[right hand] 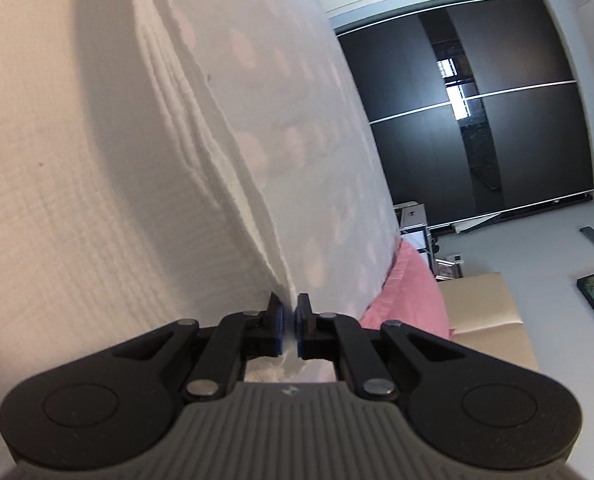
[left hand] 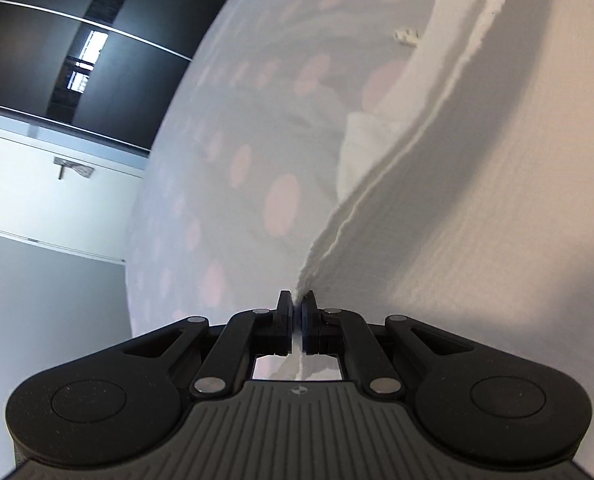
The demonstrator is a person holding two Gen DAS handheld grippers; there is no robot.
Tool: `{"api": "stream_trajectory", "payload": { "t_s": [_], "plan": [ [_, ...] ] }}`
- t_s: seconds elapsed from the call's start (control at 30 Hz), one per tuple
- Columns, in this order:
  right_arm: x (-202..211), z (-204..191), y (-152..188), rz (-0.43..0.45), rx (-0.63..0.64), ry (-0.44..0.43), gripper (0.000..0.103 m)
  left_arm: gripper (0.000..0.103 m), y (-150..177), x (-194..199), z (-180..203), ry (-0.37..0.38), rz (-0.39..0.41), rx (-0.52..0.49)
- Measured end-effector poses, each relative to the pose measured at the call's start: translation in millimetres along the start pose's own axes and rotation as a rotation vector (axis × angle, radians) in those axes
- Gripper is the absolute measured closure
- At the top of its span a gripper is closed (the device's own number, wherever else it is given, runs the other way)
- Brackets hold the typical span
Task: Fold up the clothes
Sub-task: 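Lift the hem with both grippers and fold it over toward the collar, then lower the hem onto the shirt and open both grippers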
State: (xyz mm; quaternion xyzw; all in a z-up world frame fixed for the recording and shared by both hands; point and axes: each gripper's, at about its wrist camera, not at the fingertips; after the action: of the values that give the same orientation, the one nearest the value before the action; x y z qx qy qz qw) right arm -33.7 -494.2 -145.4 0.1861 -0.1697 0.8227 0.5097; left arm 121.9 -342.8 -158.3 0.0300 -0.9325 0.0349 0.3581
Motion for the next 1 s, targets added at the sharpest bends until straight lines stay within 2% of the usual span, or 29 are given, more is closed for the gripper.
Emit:
{"api": "stream_trajectory", "payload": {
  "t_s": [0.1,0.23,0.33,0.53,0.77,0.83,0.87,0.9,0.97,1.0],
  "plan": [
    [-13,-5,-4,-0.008,-0.004,-0.011,0.097,0.101,0,-14,0,0.014,0.000,0.024],
    [-14,14,-4,0.001,-0.033,-0.028,0.097,0.101,1,-11,-18,0.033,0.035,0.063],
    [-28,16,-10,-0.010,-0.060,-0.047,0.097,0.101,-15,-11,-32,0.027,0.046,0.073],
    [-61,14,-25,-0.041,-0.117,-0.093,0.097,0.101,-44,-43,-33,0.025,0.021,0.113],
    [-95,9,-37,-0.073,-0.185,-0.144,0.097,0.100,-51,-62,-25,0.054,0.000,0.186],
    [-100,8,-40,-0.094,-0.214,-0.161,0.097,0.096,-52,-65,-23,0.062,-0.021,0.215],
    [-102,7,-41,-0.107,-0.229,-0.168,0.094,0.094,-51,-64,-21,0.065,-0.033,0.226],
    [-103,8,-41,-0.120,-0.246,-0.174,0.085,0.091,-51,-63,-20,0.067,-0.045,0.236],
    [-104,12,-40,-0.137,-0.287,-0.170,0.072,0.080,-49,-60,-22,0.056,-0.061,0.265],
    [-107,18,-39,-0.149,-0.317,-0.175,0.072,0.078,-48,-59,-26,0.053,-0.066,0.284]
  ]
}}
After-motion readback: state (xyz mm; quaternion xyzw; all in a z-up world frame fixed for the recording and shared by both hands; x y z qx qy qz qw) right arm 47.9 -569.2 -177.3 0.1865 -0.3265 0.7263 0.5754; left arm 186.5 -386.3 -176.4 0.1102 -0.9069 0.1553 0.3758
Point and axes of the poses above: each gripper's, at about its wrist camera, not at the fingertips, and x roughly against the way its jaws point, z to its right, y to its underside, and after that the axes turned 12 degrees about -z, right-handed
